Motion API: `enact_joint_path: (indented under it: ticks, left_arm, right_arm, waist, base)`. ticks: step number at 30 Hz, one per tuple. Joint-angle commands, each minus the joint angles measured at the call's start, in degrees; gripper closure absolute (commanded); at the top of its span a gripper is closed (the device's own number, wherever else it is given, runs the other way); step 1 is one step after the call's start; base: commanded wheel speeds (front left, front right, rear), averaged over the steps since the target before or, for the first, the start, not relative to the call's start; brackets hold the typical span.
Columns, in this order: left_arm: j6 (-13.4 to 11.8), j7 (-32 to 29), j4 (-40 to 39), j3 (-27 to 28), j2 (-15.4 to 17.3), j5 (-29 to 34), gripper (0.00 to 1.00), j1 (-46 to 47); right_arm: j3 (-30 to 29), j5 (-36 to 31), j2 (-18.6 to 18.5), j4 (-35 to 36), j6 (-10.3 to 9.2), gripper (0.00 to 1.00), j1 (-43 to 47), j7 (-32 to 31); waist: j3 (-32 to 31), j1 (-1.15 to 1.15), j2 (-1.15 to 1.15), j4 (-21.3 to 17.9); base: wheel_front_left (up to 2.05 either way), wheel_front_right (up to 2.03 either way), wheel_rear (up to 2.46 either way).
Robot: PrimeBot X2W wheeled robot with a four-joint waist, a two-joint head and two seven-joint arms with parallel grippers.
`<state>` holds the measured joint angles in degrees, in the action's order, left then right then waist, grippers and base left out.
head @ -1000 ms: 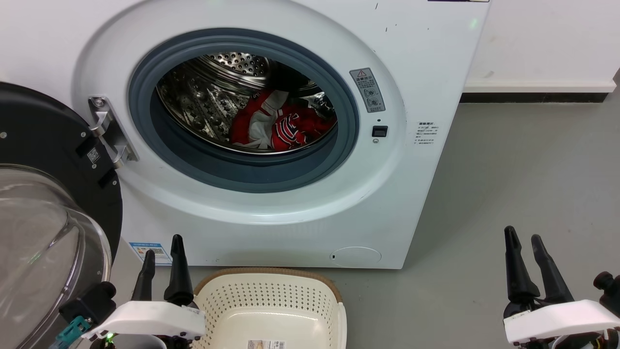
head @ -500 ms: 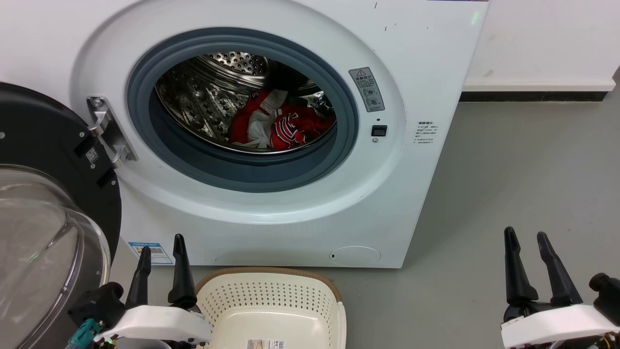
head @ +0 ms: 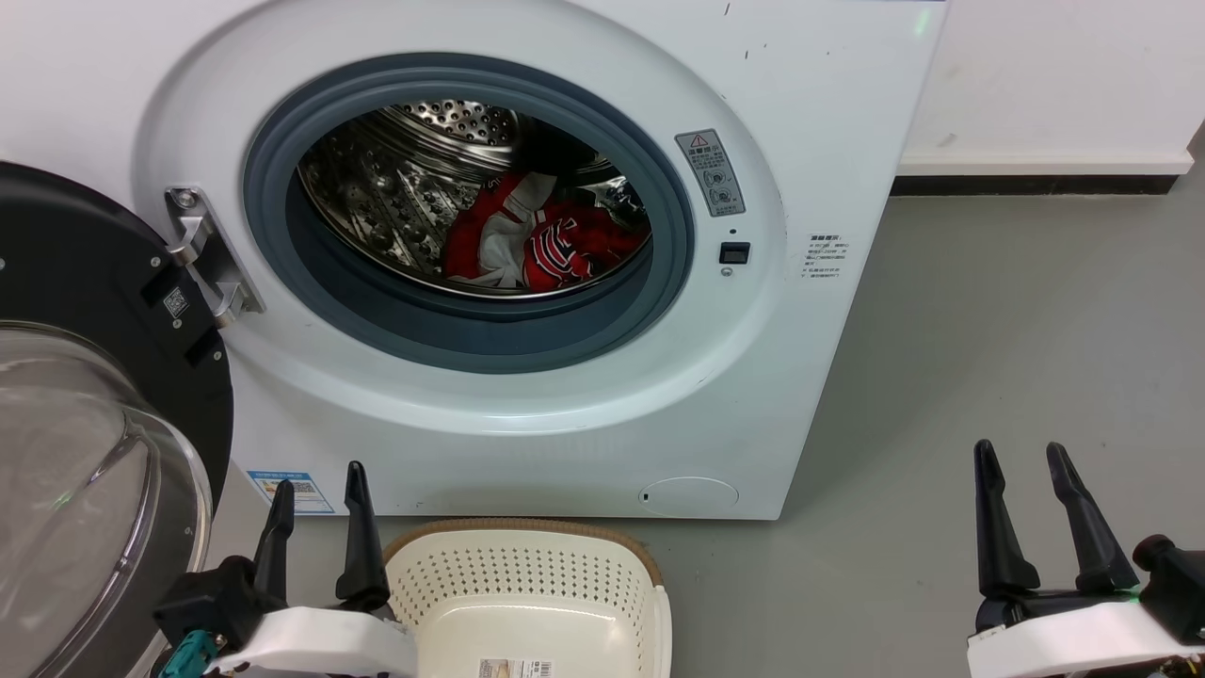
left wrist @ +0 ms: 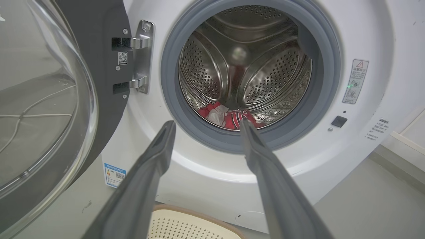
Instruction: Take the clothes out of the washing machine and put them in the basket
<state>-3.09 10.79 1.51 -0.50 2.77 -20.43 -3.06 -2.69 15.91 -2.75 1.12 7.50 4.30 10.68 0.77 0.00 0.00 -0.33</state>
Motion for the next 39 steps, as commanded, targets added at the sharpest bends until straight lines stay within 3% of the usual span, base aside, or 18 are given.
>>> enact_joint_path:
  ticks: [1, 17, 39]
  left_arm:
    - [0.13, 0.50, -0.61, -0.12, 0.13, 1.25, 0.00, -0.07]
    - [-0.17, 2.63, 0.13, -0.33, 0.14, 7.65, 0.00, -1.12]
    - [0.01, 4.50, 1.64, -0.18, 0.14, 11.78, 0.00, -2.13]
  right_arm:
    - [0.12, -1.14, -0.22, 0.84, -0.01, 0.00, 0.61, 0.57]
    - [0.47, -9.17, -0.22, 2.97, -0.01, 0.00, 2.06, 2.71]
    - [0.95, -12.90, -0.21, 3.44, -0.02, 0.00, 3.65, 4.57]
  waist:
    - [0.01, 0.00, 0.00, -0.01]
    - [0.02, 0.00, 0.00, -0.03]
    - [0.05, 0.00, 0.00, -0.15]
  base:
    - [0.00, 0.00, 0.00]
    - [0.00, 0.00, 0.00]
    - [0.00, 0.00, 0.00]
